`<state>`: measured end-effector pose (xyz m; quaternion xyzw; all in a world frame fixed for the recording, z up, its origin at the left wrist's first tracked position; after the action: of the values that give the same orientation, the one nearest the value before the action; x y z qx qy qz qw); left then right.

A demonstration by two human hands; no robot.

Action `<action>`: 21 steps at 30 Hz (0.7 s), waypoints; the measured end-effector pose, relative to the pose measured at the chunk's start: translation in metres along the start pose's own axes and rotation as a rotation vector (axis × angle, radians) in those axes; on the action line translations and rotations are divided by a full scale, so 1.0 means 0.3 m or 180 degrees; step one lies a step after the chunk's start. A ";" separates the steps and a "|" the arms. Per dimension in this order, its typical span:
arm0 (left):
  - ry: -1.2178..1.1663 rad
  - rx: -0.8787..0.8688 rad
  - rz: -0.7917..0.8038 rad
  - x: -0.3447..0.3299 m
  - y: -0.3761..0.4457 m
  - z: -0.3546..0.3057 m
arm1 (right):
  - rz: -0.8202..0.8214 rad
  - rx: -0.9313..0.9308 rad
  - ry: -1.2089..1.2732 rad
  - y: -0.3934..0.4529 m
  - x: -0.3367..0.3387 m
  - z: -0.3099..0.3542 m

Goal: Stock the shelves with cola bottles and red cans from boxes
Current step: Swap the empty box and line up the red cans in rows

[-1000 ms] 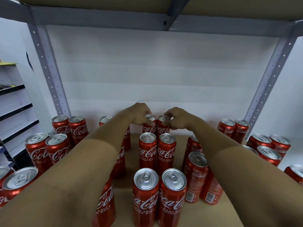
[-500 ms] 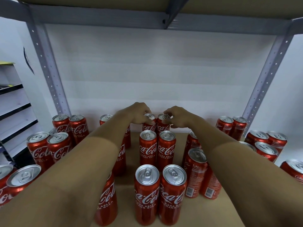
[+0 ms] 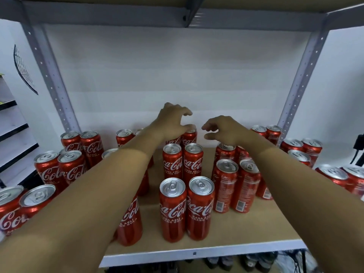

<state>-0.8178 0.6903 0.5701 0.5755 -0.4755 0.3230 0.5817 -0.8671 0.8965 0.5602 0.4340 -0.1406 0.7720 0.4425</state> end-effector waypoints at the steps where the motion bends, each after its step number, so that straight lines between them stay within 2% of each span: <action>1: -0.0213 -0.0100 -0.0015 0.011 -0.015 -0.038 | -0.0030 0.0011 0.0029 -0.029 0.013 -0.004; 4: -0.0671 -0.0343 0.0228 0.034 -0.059 -0.149 | 0.0020 0.0033 0.0028 -0.120 0.054 -0.020; 8: -0.0400 -0.0519 0.0745 0.039 -0.107 -0.277 | 0.0221 -0.0099 0.0006 -0.239 0.101 -0.036; 11: -0.0229 -0.0480 0.1071 0.034 -0.137 -0.340 | 0.0054 -0.0154 0.0051 -0.312 0.139 -0.039; 13: -0.0150 -0.0422 0.1172 0.031 -0.152 -0.369 | 0.0078 -0.0257 0.0030 -0.353 0.163 -0.043; 18: 0.0127 -0.0299 0.1368 0.018 -0.168 -0.405 | 0.0619 -0.0375 -0.0435 -0.421 0.155 -0.050; 21: 0.0155 -0.0236 0.1336 0.009 -0.165 -0.416 | 0.0556 -0.0325 -0.0452 -0.431 0.142 -0.066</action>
<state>-0.7486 0.8054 0.5691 0.4341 -0.5822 0.4332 0.5338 -0.7838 1.0059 0.5609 0.4506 -0.2480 0.7668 0.3840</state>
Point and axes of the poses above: each hand's wrist, its own y-axis towards the middle knuckle, its own x-axis out of the back of the hand, z = x × y, the point moved 1 cm from there along y, towards the middle knuckle, and after that the axes turned 13 degrees about y, right-handed, at the moved point
